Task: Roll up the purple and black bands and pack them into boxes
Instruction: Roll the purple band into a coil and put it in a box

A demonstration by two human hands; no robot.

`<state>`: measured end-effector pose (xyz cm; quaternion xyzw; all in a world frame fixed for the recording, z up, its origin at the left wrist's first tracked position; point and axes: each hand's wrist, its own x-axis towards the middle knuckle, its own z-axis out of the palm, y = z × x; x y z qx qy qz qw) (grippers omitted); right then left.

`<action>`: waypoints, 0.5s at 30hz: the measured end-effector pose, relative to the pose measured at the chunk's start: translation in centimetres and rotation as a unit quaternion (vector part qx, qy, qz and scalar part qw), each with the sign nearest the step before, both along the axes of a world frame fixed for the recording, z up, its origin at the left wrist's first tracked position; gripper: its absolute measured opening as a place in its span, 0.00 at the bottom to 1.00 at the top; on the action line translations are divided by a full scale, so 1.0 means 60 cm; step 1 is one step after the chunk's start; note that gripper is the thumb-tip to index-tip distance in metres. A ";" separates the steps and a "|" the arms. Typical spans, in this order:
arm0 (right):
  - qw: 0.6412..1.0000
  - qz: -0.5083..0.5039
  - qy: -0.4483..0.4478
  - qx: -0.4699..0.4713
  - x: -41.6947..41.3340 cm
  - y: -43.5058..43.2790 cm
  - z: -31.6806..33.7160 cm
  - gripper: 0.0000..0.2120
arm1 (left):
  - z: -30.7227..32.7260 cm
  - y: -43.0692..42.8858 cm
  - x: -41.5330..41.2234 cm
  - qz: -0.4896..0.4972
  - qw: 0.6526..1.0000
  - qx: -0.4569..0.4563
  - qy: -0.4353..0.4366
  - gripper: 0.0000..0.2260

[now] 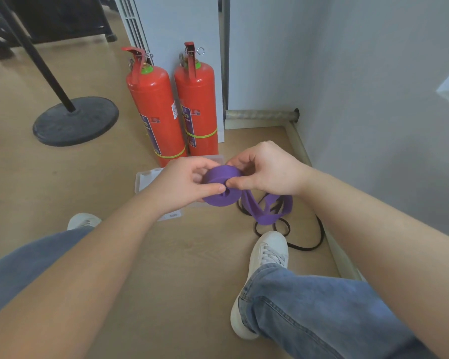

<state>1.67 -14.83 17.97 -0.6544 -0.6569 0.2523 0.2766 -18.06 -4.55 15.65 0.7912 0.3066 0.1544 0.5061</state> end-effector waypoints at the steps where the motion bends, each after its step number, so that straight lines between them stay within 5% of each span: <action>1: 1.000 0.001 0.009 0.002 -0.002 0.000 -0.001 0.10 | 0.001 -0.001 0.001 0.005 1.000 -0.004 0.000 0.14; 10: 0.978 -0.039 0.201 -0.035 0.019 -0.005 -0.010 0.14 | -0.003 -0.008 0.002 0.064 0.986 -0.125 -0.087 0.14; 13: 0.981 -0.046 0.185 -0.026 0.017 -0.003 -0.005 0.14 | -0.009 -0.009 0.002 0.048 0.979 -0.169 -0.101 0.14; 15: 0.989 -0.039 0.136 -0.032 0.014 -0.002 -0.004 0.14 | -0.010 -0.005 0.001 0.027 0.991 -0.119 -0.058 0.18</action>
